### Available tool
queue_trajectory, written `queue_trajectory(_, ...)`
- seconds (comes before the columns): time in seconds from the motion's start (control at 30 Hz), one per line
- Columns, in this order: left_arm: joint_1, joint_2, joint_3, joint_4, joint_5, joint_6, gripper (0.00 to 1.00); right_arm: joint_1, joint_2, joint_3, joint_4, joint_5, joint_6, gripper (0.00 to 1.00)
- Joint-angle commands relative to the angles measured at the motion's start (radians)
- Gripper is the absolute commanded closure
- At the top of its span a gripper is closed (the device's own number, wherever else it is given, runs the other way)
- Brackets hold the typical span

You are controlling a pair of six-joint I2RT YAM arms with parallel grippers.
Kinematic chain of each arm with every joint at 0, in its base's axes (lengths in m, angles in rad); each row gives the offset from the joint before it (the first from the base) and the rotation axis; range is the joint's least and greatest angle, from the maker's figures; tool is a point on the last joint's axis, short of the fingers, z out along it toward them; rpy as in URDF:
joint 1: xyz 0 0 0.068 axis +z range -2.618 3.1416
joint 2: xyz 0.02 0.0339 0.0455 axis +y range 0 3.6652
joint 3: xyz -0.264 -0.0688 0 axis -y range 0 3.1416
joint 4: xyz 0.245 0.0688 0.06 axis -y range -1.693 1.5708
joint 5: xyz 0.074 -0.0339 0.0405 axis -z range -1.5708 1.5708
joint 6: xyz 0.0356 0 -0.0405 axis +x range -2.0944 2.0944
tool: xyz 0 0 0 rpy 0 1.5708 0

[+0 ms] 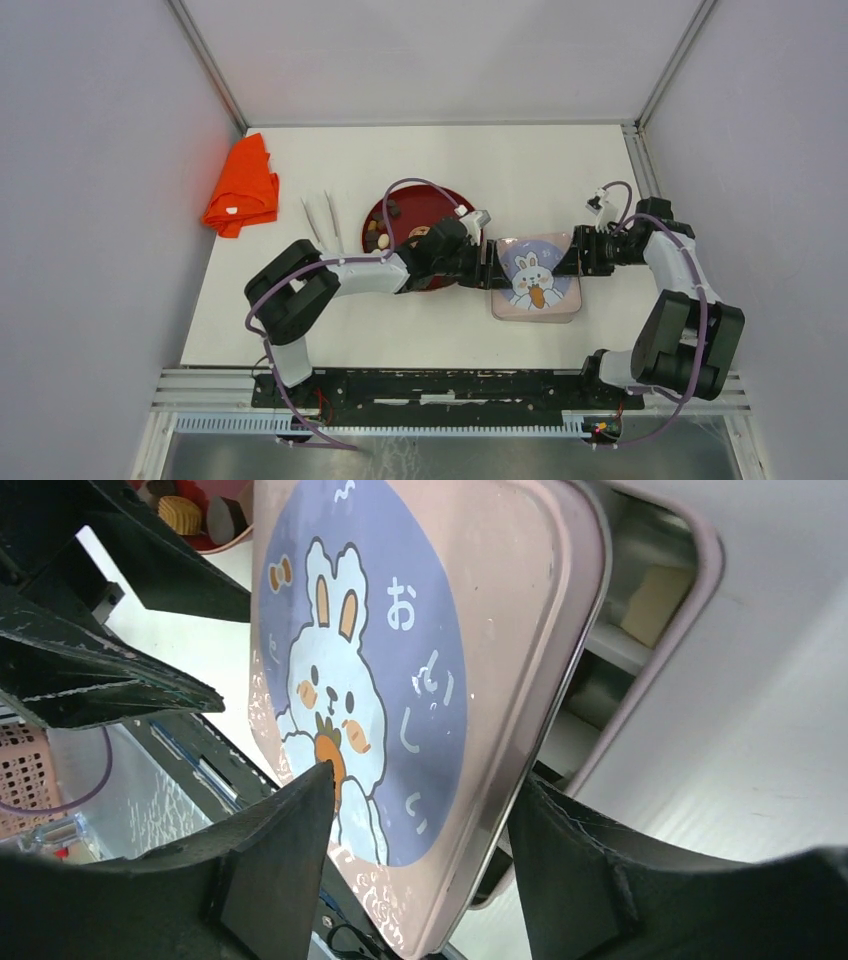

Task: Pack the chocolate
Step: Close the box lid on the packing box.

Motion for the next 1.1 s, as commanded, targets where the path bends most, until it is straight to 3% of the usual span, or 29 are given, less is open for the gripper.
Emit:
queue_trajectory(0.0, -0.007, 0.015, 0.056, -0.01, -0.01, 0.058, 0.3, -0.01, 0.023, 0.073, -0.02, 0.042, -0.057, 0.31)
queue_trajectory(0.2, -0.006, 0.025, 0.08, -0.036, -0.015, 0.072, 0.3, -0.02, 0.016, 0.146, -0.032, 0.128, -0.159, 0.31)
queue_trajectory(0.37, -0.006, 0.028, 0.1, -0.057, -0.019, 0.083, 0.31, -0.02, -0.077, 0.147, 0.047, 0.181, -0.365, 0.32)
queue_trajectory(0.47, -0.005, 0.034, 0.114, -0.084, -0.021, 0.094, 0.31, -0.019, -0.178, 0.059, 0.013, 0.049, -0.697, 0.33)
queue_trajectory(0.57, -0.006, 0.041, 0.128, -0.107, -0.026, 0.105, 0.31, -0.019, -0.266, -0.002, -0.21, -0.06, -1.267, 0.34)
queue_trajectory(0.63, -0.005, 0.046, 0.14, -0.124, -0.031, 0.111, 0.31, -0.017, -0.301, -0.027, -0.341, -0.093, -1.558, 0.37)
queue_trajectory(0.67, -0.006, 0.048, 0.146, -0.132, -0.033, 0.113, 0.32, -0.012, -0.313, -0.036, -0.37, -0.105, -1.626, 0.38)
queue_trajectory(0.77, -0.006, 0.052, 0.155, -0.143, -0.042, 0.117, 0.32, 0.04, -0.33, -0.056, -0.371, -0.125, -1.623, 0.39)
queue_trajectory(0.8, -0.006, 0.053, 0.157, -0.144, -0.042, 0.117, 0.32, 0.061, -0.328, -0.064, -0.357, -0.122, -1.591, 0.34)
queue_trajectory(0.93, -0.006, 0.04, 0.162, -0.148, -0.055, 0.121, 0.32, 0.095, -0.314, -0.064, -0.115, -0.017, -1.219, 0.08)
queue_trajectory(1.0, -0.007, 0.027, 0.161, -0.146, -0.061, 0.125, 0.31, 0.095, -0.265, -0.02, -0.028, 0.074, -1.019, 0.05)
queue_trajectory(1.07, -0.005, 0.026, 0.171, -0.16, -0.062, 0.13, 0.31, 0.09, -0.18, 0.061, -0.054, 0.136, -0.923, 0.07)
